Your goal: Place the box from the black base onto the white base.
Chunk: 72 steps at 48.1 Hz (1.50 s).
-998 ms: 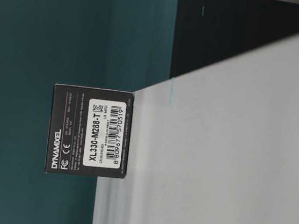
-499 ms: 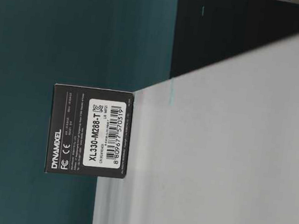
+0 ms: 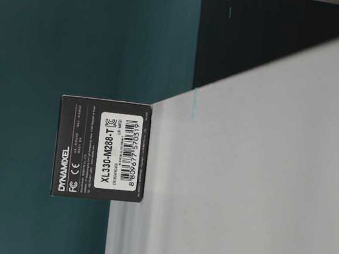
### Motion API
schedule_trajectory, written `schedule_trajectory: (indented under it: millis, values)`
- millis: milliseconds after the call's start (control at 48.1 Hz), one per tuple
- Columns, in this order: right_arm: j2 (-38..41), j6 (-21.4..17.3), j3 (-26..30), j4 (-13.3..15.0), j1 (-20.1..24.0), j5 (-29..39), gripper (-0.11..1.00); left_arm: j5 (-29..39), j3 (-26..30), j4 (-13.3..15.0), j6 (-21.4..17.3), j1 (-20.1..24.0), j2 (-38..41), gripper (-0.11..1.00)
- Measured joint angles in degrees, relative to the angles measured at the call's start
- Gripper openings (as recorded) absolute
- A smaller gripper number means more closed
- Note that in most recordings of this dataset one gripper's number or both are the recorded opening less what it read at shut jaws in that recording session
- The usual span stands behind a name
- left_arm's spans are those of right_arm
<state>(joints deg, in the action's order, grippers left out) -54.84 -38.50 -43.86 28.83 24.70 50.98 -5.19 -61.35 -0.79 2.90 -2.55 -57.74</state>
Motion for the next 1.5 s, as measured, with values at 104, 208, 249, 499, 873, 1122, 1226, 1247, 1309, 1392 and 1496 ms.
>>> schedule_trajectory:
  millis: [104, 208, 249, 499, 873, 1122, 1226, 1247, 1309, 1392, 1496]
  values:
    - [-1.4, 0.0, -0.4, 0.4, -1.1, -1.1, 1.00, 0.0, 0.1, 0.0, 0.0, 0.0, 0.0, -0.05]
    - [-2.4, 0.0, -0.7, 0.4, -2.2, -3.3, 1.00, 0.0, 0.1, 0.0, 0.1, 0.0, 0.0, -0.05]
    - [-2.4, -0.1, -0.9, 0.4, -2.8, -4.8, 1.00, 0.1, 0.1, 0.0, 0.1, 0.0, 0.1, -0.05]
    - [-1.1, -0.1, -3.0, 0.4, -7.1, -14.7, 1.00, 0.0, 0.1, 0.0, 0.1, 0.0, 0.2, -0.05]
    - [-0.5, -0.1, -3.4, 0.4, -8.7, -16.3, 1.00, 0.1, 0.1, 0.0, 0.1, 0.0, 0.1, -0.05]
    - [-0.5, -0.1, -3.8, 0.4, -9.2, -16.3, 1.00, 0.1, 0.1, 0.0, 0.1, 0.0, 0.2, -0.05]
    - [-0.5, -0.1, -3.9, 0.4, -9.2, -16.5, 1.00, 0.1, 0.1, 0.0, 0.1, 0.0, 0.3, -0.05]
    - [-0.5, -0.1, -3.9, 0.4, -9.2, -16.5, 1.00, 0.1, 0.1, 0.0, 0.1, 0.0, 0.3, -0.05]
    - [-0.5, -0.1, -3.9, 0.4, -9.2, -16.6, 1.00, 0.1, 0.1, 0.0, 0.1, 0.0, 0.4, -0.05]
    - [-0.5, -0.1, -4.0, 0.4, -9.2, -16.6, 1.00, 0.1, 0.1, 0.0, 0.1, 0.0, 0.4, -0.05]
    - [-0.6, -0.1, -4.0, 0.4, -9.2, -16.6, 1.00, 0.1, 0.0, 0.0, 0.1, 0.0, 0.4, -0.05]
